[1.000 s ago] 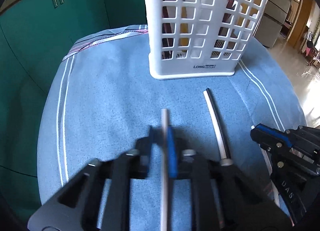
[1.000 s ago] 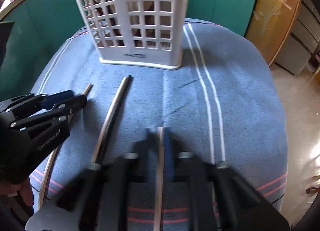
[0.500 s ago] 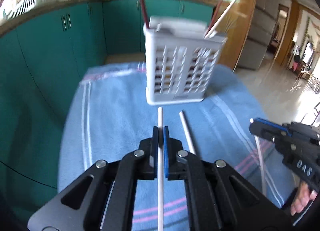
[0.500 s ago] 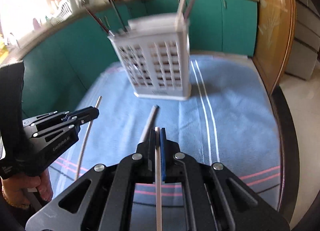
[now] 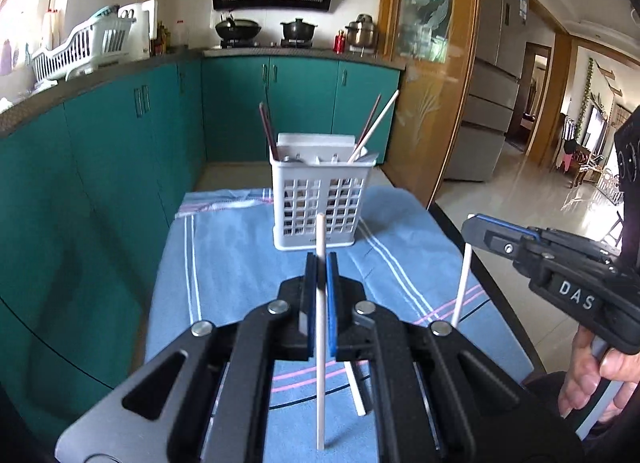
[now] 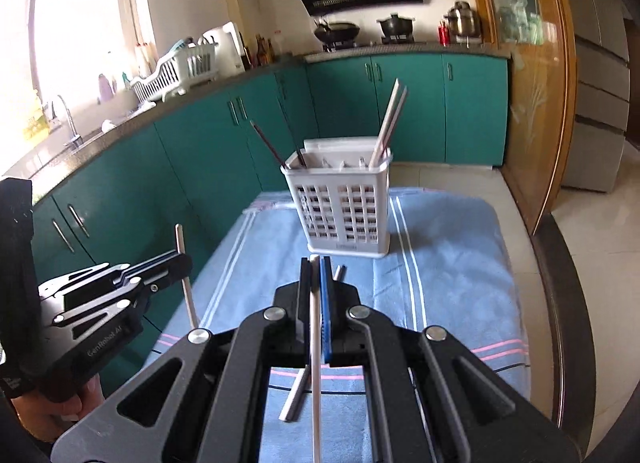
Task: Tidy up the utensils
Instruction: 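Carry the white and wooden chopsticks in both tools over the white caddy, then lower both chopsticks into the caddy and open both tools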
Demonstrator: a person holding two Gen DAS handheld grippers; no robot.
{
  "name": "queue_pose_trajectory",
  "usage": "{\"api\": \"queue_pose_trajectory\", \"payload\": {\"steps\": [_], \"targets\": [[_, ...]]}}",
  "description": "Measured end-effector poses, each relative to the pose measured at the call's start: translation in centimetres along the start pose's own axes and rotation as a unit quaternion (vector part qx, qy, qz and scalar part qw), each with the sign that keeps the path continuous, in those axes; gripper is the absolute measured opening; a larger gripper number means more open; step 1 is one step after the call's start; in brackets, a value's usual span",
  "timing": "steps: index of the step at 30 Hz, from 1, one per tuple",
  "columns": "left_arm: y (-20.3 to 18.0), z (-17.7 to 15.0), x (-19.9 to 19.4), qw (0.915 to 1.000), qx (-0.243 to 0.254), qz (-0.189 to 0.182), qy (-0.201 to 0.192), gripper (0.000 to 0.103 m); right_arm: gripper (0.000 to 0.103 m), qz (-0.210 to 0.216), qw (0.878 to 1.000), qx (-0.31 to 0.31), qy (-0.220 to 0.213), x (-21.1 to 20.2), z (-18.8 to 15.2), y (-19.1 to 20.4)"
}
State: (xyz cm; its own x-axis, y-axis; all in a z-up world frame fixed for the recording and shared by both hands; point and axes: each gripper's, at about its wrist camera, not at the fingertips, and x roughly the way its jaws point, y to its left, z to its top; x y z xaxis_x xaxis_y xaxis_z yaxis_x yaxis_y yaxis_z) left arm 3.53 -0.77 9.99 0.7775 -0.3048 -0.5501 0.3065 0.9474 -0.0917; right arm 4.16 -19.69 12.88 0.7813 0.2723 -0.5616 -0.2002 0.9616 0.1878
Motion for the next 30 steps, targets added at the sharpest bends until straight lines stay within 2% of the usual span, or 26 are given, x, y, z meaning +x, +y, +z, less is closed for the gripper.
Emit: {"api": "queue_pose_trajectory", "payload": {"steps": [10, 19, 22, 25, 30], "targets": [[-1.0, 4.9, -4.0, 0.9983, 0.016, 0.018, -0.052, 0.004, 0.005, -0.004, 0.999, -0.022, -0.046, -4.9, 3.6, 1.8], [-2.0, 6.6, -2.8, 0.9985, 0.03, 0.018, -0.043, 0.004, 0.005, -0.01, 0.999, -0.029, -0.037, -4.0, 5.2, 1.4], [-1.9, 7.9, -1.7, 0.9989, 0.025, 0.01, -0.038, 0.004, 0.005, -0.008, 0.999, -0.026, -0.038, -3.2, 7.2, 0.7], [-1.6, 10.6, -0.8, 0.9988, 0.021, 0.007, -0.043, 0.004, 0.005, -0.015, 0.998, -0.028, -0.05, -2.6, 10.3, 0.4], [-1.9, 17.2, -0.2, 0.9963, 0.023, 0.005, -0.082, 0.004, 0.005, -0.035, 0.995, -0.04, -0.079, -1.6, 16.0, 0.6]]}}
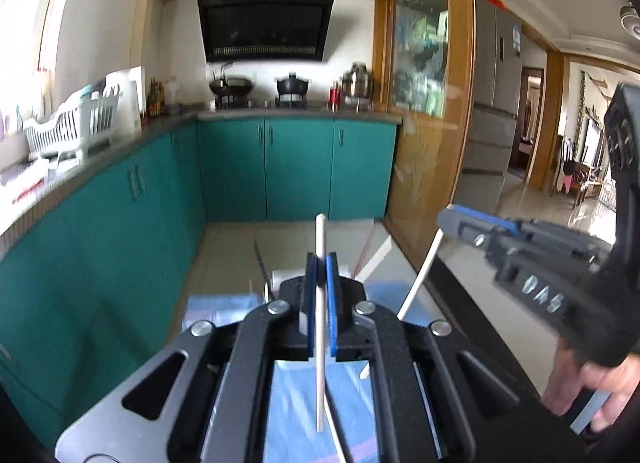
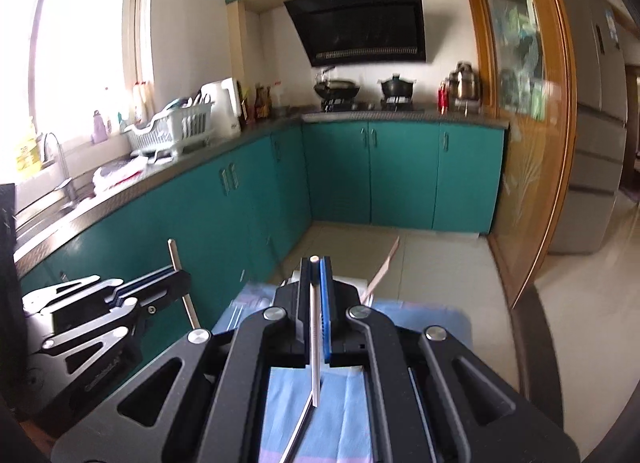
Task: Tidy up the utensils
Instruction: 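Lower both chopsticks into the caddy and open both tools, then withdraw both open tools toward the white and black chopsticks on the cloth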
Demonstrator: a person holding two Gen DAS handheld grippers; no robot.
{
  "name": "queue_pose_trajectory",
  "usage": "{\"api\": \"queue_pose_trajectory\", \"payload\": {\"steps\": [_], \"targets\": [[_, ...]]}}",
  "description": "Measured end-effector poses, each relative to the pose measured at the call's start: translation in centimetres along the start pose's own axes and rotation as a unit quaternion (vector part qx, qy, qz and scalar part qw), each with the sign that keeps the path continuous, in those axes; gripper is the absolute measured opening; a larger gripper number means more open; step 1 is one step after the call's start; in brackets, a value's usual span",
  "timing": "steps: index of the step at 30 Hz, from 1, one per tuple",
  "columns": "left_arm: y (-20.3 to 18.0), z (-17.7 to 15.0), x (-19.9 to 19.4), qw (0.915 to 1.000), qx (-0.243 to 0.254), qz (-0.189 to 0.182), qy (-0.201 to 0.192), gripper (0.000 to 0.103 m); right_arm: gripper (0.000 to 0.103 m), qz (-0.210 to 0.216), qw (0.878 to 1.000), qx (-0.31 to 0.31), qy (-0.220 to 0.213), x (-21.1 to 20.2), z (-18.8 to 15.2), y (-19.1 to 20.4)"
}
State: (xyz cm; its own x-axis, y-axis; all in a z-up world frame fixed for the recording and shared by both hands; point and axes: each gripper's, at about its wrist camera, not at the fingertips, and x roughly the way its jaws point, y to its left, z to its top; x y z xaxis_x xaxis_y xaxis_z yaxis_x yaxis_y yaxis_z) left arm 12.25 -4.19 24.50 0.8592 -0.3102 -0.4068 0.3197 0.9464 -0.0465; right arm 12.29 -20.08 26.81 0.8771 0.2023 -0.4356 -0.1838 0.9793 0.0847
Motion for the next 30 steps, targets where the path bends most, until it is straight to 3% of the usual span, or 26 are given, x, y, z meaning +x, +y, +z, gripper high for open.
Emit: {"api": "queue_pose_trajectory", "payload": {"steps": [5, 11, 17, 22, 23, 24, 25, 26, 28, 30], "targets": [[0.6, 6.3, 2.3, 0.9991, -0.009, 0.006, -0.041, 0.004, 0.005, -0.022, 1.0, 0.004, -0.021, 3.2, 5.0, -0.9], [1.9, 9.1, 6.7, 0.9966, -0.029, 0.025, -0.073, 0.004, 0.005, -0.034, 0.999, 0.024, -0.02, 8.1, 7.0, -2.8], [3.4, 4.3, 12.6, 0.9961, -0.045, 0.036, -0.066, 0.005, 0.005, -0.03, 0.999, 0.021, 0.003, 12.7, 3.7, -3.7], [4.6, -1.9, 17.6, 0.9976, -0.044, 0.053, 0.006, 0.005, 0.006, -0.033, 0.999, 0.017, 0.036, 15.1, -1.2, -3.9], [4.7, -2.9, 18.2, 0.9976, -0.041, 0.051, 0.022, 0.006, 0.016, -0.036, 0.998, 0.015, 0.04, 15.3, -2.1, -3.9], [4.7, -3.5, 18.4, 0.9975, -0.039, 0.05, 0.03, 0.017, 0.034, -0.037, 0.998, 0.014, 0.042, 15.3, -2.8, -3.8], [4.7, -4.3, 18.2, 0.9975, -0.034, 0.051, 0.037, 0.035, 0.043, -0.039, 0.998, 0.016, 0.042, 15.1, -3.5, -3.9], [4.6, -4.7, 17.7, 0.9976, -0.031, 0.052, 0.032, 0.041, 0.054, -0.042, 0.998, 0.023, 0.033, 14.4, -4.0, -4.0], [4.7, -5.4, 15.8, 0.9978, -0.026, 0.057, 0.021, 0.061, 0.056, -0.045, 0.998, 0.033, 0.011, 12.5, -4.9, -4.2], [5.0, -6.7, 12.6, 0.9976, -0.038, 0.057, 0.009, 0.074, 0.062, -0.031, 0.998, 0.049, -0.011, 9.4, -6.0, -4.6]]}}
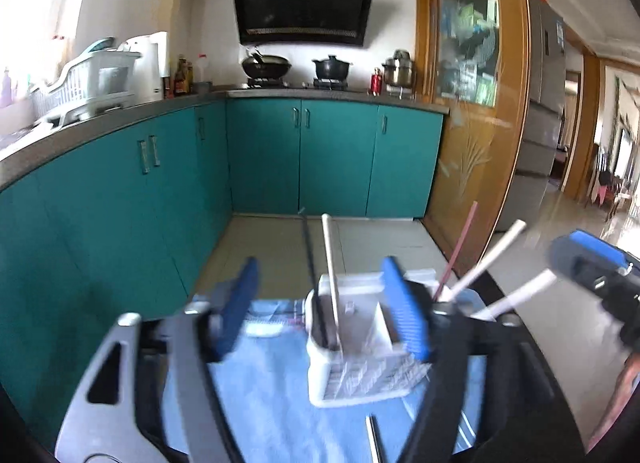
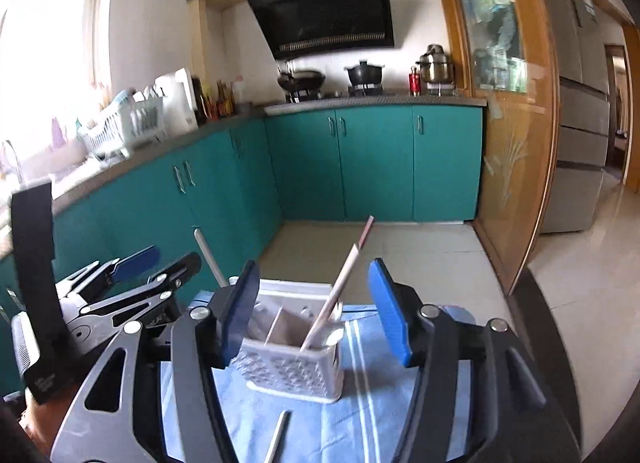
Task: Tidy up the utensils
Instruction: 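Withdraw both open tools toward the white and black chopsticks on the cloth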
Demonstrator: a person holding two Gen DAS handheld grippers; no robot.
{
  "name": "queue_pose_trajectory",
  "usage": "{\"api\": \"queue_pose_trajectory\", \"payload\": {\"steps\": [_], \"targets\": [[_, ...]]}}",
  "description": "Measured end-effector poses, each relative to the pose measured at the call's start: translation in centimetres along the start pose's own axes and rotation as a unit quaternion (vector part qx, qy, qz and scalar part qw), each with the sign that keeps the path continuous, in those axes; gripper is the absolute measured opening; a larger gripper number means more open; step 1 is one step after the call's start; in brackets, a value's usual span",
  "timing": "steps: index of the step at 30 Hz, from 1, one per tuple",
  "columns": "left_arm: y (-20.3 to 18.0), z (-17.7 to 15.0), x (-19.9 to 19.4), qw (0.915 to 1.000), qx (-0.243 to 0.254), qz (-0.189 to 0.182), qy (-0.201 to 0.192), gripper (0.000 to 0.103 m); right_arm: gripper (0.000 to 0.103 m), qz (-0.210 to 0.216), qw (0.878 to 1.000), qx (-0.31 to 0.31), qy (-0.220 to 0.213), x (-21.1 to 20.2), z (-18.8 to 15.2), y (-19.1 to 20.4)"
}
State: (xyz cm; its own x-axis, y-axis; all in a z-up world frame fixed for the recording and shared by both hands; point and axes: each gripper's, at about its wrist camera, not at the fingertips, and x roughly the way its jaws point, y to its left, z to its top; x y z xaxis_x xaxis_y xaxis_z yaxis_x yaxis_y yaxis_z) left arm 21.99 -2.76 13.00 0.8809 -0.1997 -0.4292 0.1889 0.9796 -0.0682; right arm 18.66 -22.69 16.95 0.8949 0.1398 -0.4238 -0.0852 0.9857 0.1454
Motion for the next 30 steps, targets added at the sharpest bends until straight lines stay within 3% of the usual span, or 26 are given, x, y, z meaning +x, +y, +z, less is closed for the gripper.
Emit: {"api": "queue_pose_trajectory", "payload": {"steps": [1, 3, 5, 8, 9, 11, 15, 19, 21, 26, 30], "targets": [[0.5, -1.5, -2.2, 0.9999, -0.012, -0.003, -0.004, 0.082, 0.065, 0.006, 1.0, 0.009, -0.012, -1.6, -0.7, -0.4], [0.4, -4.4, -4.8, 0.9998, -0.014, -0.011, 0.014, 0.087, 0.078, 0.012, 0.998, 0.031, -0.044, -5.4, -3.0, -1.4], [-0.6, -9.2, -6.5, 0.9973, 0.013, -0.019, 0.069, 0.087, 0.079, 0.008, 0.997, 0.046, -0.059, -8.0, -5.9, -2.4], [-1.5, -15.5, -7.1, 0.9902, 0.019, -0.021, 0.136, 0.085, 0.079, 0.0, 0.997, 0.069, -0.044, -9.1, -10.3, -3.7], [-1.8, -17.6, -7.1, 0.9872, 0.015, -0.025, 0.157, 0.081, 0.079, -0.002, 0.996, 0.077, -0.036, -9.0, -11.3, -4.1], [-2.5, -19.8, -6.9, 0.9848, 0.024, -0.03, 0.17, 0.075, 0.079, 0.001, 0.995, 0.103, -0.013, -8.3, -14.1, -5.0], [-3.3, -21.5, -6.0, 0.9806, 0.042, -0.023, 0.19, 0.072, 0.079, -0.001, 0.995, 0.09, 0.031, -7.1, -17.1, -4.7], [-4.0, -22.5, -5.4, 0.9763, 0.046, -0.042, 0.207, 0.063, 0.079, -0.01, 0.997, 0.069, 0.03, -7.2, -17.8, -4.1], [-4.5, -22.9, -5.0, 0.9758, 0.054, -0.027, 0.21, 0.058, 0.079, -0.007, 0.997, 0.066, 0.039, -6.9, -18.1, -4.1], [-4.8, -23.8, -3.4, 0.9689, 0.062, -0.024, 0.239, 0.056, 0.079, -0.007, 0.997, 0.064, 0.047, -6.8, -18.3, -4.2], [-4.6, -24.1, -3.2, 0.9689, 0.055, -0.019, 0.241, 0.057, 0.079, -0.008, 0.997, 0.065, 0.048, -6.8, -18.2, -4.4]]}}
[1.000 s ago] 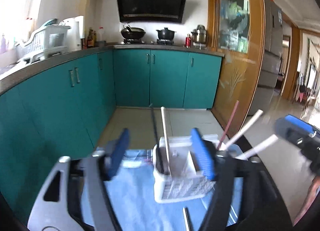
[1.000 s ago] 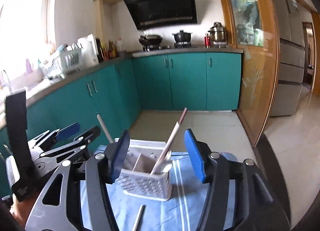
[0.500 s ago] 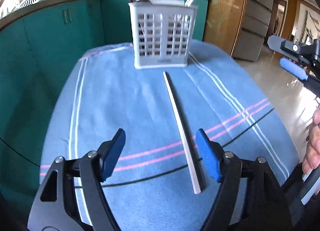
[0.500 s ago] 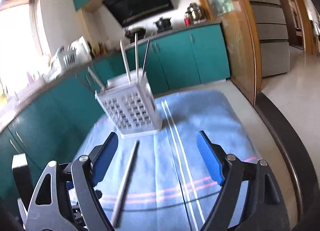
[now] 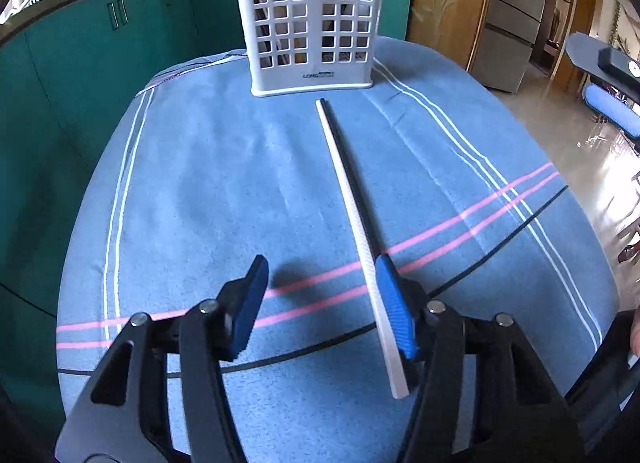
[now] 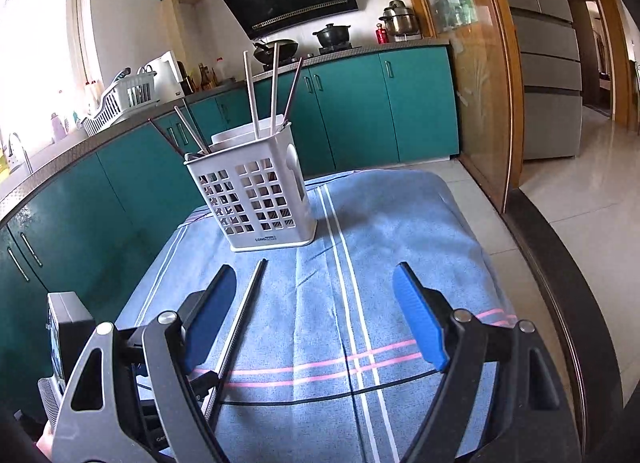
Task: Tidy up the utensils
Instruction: 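Withdraw both open tools toward the white and black chopsticks on the cloth, then close the left tool on the white chopstick and lift it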
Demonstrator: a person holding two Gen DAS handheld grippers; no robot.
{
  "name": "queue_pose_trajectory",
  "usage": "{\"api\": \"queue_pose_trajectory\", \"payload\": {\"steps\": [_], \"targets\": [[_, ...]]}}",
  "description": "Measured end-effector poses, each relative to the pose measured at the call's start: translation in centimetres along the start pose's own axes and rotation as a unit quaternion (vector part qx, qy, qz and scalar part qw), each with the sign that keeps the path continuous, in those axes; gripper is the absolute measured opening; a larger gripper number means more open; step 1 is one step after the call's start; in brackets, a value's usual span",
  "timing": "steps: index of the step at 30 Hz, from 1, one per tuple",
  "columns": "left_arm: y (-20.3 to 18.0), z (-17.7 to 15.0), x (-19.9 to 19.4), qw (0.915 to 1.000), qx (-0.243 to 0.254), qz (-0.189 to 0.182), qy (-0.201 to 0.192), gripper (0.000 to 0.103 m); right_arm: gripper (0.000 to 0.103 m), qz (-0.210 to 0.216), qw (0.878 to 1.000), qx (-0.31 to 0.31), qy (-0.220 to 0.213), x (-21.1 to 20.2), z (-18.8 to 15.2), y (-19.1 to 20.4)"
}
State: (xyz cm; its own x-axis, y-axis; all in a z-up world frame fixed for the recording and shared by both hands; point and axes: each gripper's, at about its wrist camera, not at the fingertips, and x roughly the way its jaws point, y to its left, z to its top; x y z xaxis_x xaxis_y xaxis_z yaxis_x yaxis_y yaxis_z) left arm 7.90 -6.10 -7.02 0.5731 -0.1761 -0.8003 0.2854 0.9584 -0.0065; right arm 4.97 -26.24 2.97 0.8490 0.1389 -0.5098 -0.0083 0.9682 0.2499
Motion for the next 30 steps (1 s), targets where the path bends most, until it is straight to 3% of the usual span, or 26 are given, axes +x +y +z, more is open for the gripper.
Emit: {"api": "queue_pose_trajectory", "payload": {"steps": [4, 12, 20, 23, 26, 30], "targets": [[0.8, 0.0, 0.6, 0.9997, -0.007, 0.018, 0.015, 0.054, 0.079, 0.0, 1.0, -0.005, 0.006, 0.2, -0.2, 0.3], [0.6, 0.1, -0.2, 0.9998, -0.009, -0.02, 0.0, 0.052, 0.079, 0.0, 1.0, -0.013, 0.015, 0.7, -0.6, 0.8], [0.7, 0.4, 0.8, 0.9994, -0.021, -0.02, 0.019, 0.06, 0.079, -0.002, 1.0, -0.017, 0.023, 1.1, -0.7, 1.0], [0.5, 0.3, 0.9, 0.9994, -0.025, -0.007, 0.024, 0.065, 0.079, -0.001, 1.0, -0.016, 0.025, 1.2, -0.8, 1.0], [-0.4, 0.1, 0.9, 0.9996, -0.002, 0.016, 0.024, 0.066, 0.079, -0.001, 0.999, -0.019, 0.026, 1.3, -0.8, 1.2], [0.0, -0.1, 0.9, 0.9995, -0.009, 0.021, 0.022, 0.064, 0.079, -0.001, 0.999, -0.025, 0.03, 1.5, -1.0, 1.5]]}}
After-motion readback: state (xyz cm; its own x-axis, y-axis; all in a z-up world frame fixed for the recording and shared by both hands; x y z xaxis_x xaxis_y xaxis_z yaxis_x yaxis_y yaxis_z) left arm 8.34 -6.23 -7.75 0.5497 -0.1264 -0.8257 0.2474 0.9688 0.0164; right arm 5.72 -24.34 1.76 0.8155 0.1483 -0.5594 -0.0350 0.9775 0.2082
